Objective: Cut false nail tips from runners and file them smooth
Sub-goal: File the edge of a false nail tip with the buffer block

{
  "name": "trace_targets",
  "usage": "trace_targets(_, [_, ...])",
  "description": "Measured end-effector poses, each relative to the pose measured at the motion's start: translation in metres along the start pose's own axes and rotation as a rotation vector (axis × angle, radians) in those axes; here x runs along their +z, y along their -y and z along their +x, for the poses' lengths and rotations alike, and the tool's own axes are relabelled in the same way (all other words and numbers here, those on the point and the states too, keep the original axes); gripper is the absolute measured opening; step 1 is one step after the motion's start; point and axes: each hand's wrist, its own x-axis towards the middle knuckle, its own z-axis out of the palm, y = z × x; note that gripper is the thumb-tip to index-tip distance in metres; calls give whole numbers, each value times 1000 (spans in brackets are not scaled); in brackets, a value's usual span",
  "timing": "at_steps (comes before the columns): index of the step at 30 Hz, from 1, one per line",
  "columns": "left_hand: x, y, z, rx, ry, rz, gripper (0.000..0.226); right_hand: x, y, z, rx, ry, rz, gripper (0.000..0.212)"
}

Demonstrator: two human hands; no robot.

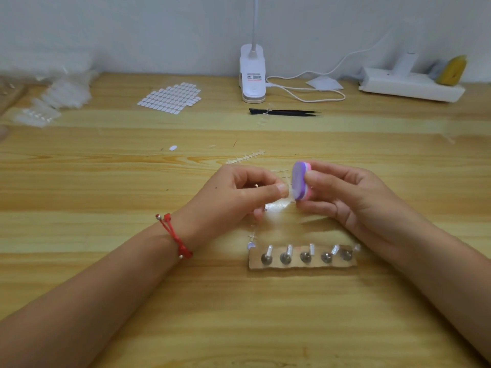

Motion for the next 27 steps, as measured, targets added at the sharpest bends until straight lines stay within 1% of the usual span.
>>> trace_targets(2, [1, 0, -1, 10, -3, 5, 13, -1, 0, 0, 4, -18, 34, 29])
trace_targets(5, [-1, 1, 1, 13, -89, -62, 17, 2, 1, -2, 27, 42, -106, 40])
trace_targets(7, [-2, 2, 1, 15, -102, -69, 17, 4, 1, -3, 33, 74, -175, 43])
trace_targets(10, [0, 3, 1, 29, -65, -28, 14, 1, 1, -3, 5, 47, -142, 42])
trace_targets(13, [1, 4, 1, 35, -63, -14, 13, 2, 1, -3, -10, 35, -132, 42])
trace_targets(20, [0, 5, 1, 61, -68, -15, 17, 0, 0, -2, -6, 83, -170, 40])
trace_targets(24, [-1, 4, 2, 73, -109, -84, 10, 0, 0, -3, -7, 127, -173, 38])
trace_targets(27, [-1, 5, 5, 75, -142, -141, 8, -2, -1, -1, -31, 105, -117, 35])
